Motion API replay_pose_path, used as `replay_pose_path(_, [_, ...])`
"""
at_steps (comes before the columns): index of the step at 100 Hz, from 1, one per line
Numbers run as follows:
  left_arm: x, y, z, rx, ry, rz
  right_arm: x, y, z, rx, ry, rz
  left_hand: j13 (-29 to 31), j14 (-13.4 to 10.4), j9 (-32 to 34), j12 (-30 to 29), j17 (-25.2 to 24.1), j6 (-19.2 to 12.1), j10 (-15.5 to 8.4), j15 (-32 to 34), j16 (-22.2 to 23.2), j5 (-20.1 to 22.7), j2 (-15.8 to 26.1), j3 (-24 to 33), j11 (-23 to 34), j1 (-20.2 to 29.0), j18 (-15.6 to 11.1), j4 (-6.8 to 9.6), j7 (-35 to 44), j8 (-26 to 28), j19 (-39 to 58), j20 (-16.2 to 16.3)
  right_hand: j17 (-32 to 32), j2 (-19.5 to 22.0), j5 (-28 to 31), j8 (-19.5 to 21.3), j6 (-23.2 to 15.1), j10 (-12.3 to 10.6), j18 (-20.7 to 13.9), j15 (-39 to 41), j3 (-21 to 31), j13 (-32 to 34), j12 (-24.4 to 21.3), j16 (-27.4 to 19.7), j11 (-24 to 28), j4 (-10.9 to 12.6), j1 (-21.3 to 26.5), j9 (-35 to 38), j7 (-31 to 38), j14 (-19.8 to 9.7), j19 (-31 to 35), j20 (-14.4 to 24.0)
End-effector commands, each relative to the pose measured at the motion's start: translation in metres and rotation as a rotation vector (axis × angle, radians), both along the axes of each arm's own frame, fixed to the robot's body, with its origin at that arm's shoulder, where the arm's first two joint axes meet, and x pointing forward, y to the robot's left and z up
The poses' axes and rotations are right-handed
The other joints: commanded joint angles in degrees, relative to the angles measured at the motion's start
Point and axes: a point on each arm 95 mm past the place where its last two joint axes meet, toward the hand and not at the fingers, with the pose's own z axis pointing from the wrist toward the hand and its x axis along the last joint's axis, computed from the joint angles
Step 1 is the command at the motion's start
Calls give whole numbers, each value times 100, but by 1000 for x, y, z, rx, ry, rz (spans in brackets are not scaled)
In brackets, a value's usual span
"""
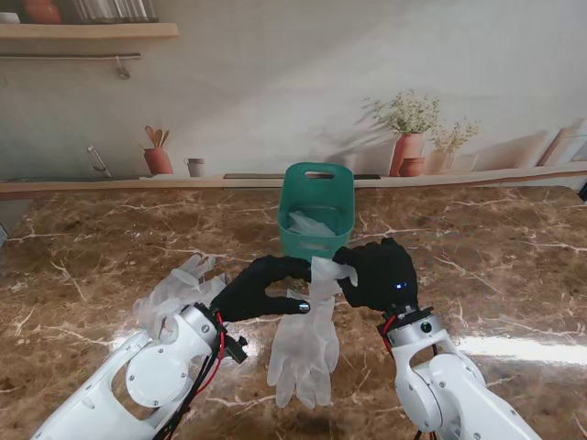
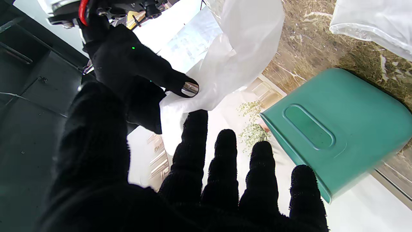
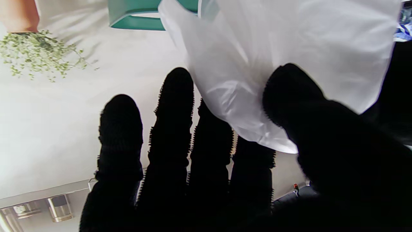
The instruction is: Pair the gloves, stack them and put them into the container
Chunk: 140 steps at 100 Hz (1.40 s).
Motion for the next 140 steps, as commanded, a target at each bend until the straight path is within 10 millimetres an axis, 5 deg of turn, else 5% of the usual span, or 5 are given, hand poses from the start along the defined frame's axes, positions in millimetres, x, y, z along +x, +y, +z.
replay_pose_path(1, [-4,-5,-4,-8,6,13,-9,7,-3,8,26,30,-103,36,192,145,-67,-328,-81,-30,116,258,25,-56,-38,96,26,110,325,253,-71,194,22,-64,117,-51,9,22,12,100,174,243,123,94,19,30,128,113,144,3,209,-102])
replay_pose_path(22, [-3,-9,-5,-52,-10,85,-18,13,-7,38,46,63,425,62,990,670,-43,-1474,-211,363,604,745,-672,1955,409,962,17,-375,2511,1090,506,448,22,-81,119,-72,0,26,12,95,182,248,122,96,15,22,124,115,142,-1,210,-105])
replay_pose_path(51, [2,-7,-6,-44,-60,162,-33,13,-9,137,111,109,1854,224,2981,1784,141,-1445,-302,1370,1437,617,-776,3690,769,360,189,-632,2925,1824,2096,760,-61,-366,-68,-284,134,45,50,-11,-3,166,77,60,-62,-34,69,0,-7,18,83,-150])
replay_pose_path(89, [7,-2,-1,-2,-83,119,-45,-3,-17,190,177,109,1994,233,3003,1900,177,-1588,-334,1591,1664,295,-562,3613,874,385,218,-676,2703,2896,2365,707,-290,-214,-705,-446,1223,96,41,-315,-334,-117,-564,6,-139,830,-856,-569,-2948,32,-232,-94])
replay_pose_path(140, [8,-2,-2,15,-79,84,-39,-24,-34,225,277,-38,1961,248,2921,2086,117,-1650,-387,1576,1697,250,-492,3502,839,426,220,-659,2579,3176,2283,668,-424,136,-980,-431,1326,153,22,-450,46,-345,-672,-30,-269,886,-375,-977,-2990,44,-328,-26])
